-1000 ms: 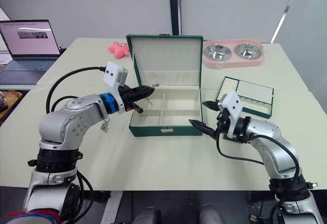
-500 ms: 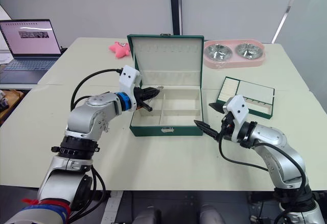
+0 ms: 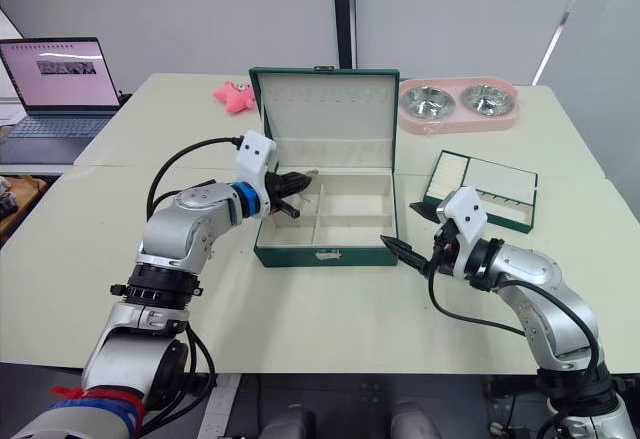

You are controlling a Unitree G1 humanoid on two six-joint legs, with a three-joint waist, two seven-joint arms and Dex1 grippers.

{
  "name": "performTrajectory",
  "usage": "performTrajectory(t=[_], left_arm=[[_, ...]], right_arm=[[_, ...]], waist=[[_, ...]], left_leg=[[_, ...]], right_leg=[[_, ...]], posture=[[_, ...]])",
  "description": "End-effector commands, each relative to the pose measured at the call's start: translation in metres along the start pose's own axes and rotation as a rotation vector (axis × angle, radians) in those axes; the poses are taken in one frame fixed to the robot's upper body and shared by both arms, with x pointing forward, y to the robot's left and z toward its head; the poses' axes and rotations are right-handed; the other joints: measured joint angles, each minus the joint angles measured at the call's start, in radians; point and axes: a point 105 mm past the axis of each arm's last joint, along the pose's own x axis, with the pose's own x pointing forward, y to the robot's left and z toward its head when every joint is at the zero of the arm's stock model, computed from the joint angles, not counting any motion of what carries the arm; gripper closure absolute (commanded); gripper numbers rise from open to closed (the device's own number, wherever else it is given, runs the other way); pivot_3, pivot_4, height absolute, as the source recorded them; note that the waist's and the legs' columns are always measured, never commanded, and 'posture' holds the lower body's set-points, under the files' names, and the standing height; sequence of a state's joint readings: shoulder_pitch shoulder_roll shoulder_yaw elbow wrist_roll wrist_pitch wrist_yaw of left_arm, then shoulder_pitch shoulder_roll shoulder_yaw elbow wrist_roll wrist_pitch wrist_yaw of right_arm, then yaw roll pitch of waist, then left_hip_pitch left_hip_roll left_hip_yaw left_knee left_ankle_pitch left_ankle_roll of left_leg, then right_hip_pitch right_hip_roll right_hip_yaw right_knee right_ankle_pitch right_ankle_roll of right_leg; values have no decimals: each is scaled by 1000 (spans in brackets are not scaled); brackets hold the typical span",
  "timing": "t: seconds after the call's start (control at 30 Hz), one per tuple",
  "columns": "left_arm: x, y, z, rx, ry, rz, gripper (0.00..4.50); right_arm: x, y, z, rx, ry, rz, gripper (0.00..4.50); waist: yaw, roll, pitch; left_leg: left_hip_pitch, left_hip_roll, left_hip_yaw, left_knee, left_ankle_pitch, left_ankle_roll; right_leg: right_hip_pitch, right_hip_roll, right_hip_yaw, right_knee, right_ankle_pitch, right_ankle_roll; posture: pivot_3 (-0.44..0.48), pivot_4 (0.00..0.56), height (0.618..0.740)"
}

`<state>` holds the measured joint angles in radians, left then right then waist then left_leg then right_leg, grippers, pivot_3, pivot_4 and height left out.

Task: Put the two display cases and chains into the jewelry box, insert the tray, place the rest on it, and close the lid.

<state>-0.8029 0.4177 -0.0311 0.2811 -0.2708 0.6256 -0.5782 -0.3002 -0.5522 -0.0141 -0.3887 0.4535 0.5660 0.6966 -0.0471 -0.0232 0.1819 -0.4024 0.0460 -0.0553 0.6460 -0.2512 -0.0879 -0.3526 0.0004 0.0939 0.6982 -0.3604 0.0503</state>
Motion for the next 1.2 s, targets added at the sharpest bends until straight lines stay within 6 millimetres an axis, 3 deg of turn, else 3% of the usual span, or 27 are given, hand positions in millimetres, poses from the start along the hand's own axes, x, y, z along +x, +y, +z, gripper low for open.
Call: performTrajectory(t=[0.03,0.33,0.37,0.53,0.67,0.9,1.2], left_arm=[[-4,-5,25,26,-92,-21,3031],[-8,-17,30,26,-123,-90,160],[-9,-18,30,26,-127,-97,28],[-15,-25,36,12,-157,-149,28],[-32,-33,40,-19,-178,-232,28],[-86,-27,32,-40,-156,-288,28],[-162,45,-6,-63,-34,18,28]], right_arm=[[-3,-2,15,-44,-37,1,0],[-5,-5,14,-46,-30,1,0],[-6,-5,14,-47,-29,0,0],[-10,-9,14,-48,-23,-6,0],[-21,-16,11,-39,-7,-27,0],[-63,-45,-11,-10,80,-140,0],[-130,-82,-50,61,184,-344,0]], waist=[[0,0,0],[0,0,0],[0,0,0],[0,0,0],[0,0,0],[-3,0,0],[-3,0,0]], left_leg=[[0,0,0,0,0,0],[0,0,0,0,0,0],[0,0,0,0,0,0],[0,0,0,0,0,0],[0,0,0,0,0,0],[0,1,0,0,0,0],[2,1,1,-1,0,0]], right_leg=[[0,0,0,0,0,0],[0,0,0,0,0,0],[0,0,0,0,0,0],[0,0,0,0,0,0],[0,0,0,0,0,0],[0,0,0,0,0,0],[1,0,1,0,0,0]], posture=[[0,150,740],[0,150,740],[0,150,740],[0,150,740],[0,150,740],[0,150,740],[0,150,740]])
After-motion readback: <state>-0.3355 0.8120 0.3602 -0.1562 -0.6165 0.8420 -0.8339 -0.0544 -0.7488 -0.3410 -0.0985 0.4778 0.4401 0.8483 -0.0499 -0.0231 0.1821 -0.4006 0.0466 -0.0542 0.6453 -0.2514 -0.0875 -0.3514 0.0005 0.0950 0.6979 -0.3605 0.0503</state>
